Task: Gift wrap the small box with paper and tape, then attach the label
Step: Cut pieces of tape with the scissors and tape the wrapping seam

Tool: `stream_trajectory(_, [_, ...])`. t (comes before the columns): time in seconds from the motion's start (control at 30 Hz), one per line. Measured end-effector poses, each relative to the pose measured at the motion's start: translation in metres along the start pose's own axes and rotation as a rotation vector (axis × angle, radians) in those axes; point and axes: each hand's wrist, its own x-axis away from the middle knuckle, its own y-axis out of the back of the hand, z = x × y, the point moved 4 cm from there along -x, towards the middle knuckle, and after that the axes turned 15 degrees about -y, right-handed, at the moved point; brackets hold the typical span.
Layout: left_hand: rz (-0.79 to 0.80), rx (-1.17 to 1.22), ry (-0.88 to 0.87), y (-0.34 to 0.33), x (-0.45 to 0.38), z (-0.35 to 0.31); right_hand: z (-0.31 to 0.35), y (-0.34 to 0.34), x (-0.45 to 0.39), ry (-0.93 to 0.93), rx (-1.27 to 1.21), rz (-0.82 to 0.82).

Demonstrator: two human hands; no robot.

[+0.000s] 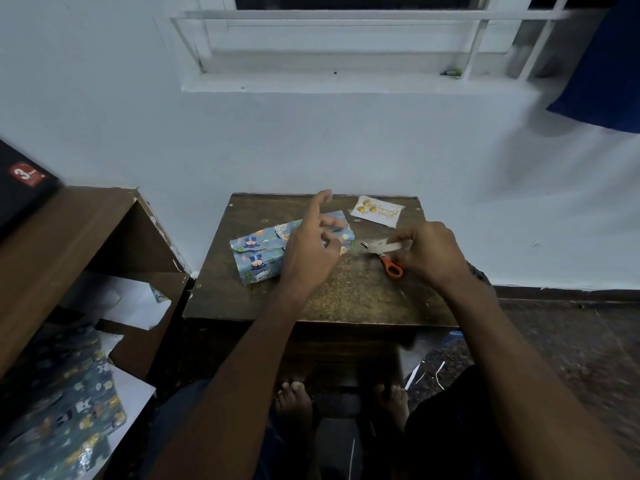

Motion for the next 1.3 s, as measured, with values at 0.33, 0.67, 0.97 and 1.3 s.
stream_trajectory(0.33, [0.073,-0.293,0.116,0.011,0.001,0.017,0.013,-0.010,-0.001,-0.066,-0.017,-0.023])
stream_trajectory(0.67, [0.121,-0.131,0.047,0.025,-0.004,0.028,0.073,-0.053,-0.014,-0.186,-0.482,0.025])
stream_trajectory(0.97, [0.111,-0.005,0.003,0.030,-0.011,0.034,0.071,-0.067,-0.023,-0.447,-0.602,0.073])
stream_trajectory(1.3, [0.078,0.045,-0.038,0.030,-0.012,0.039,0.068,-0.071,-0.025,-0.594,-0.791,0.173])
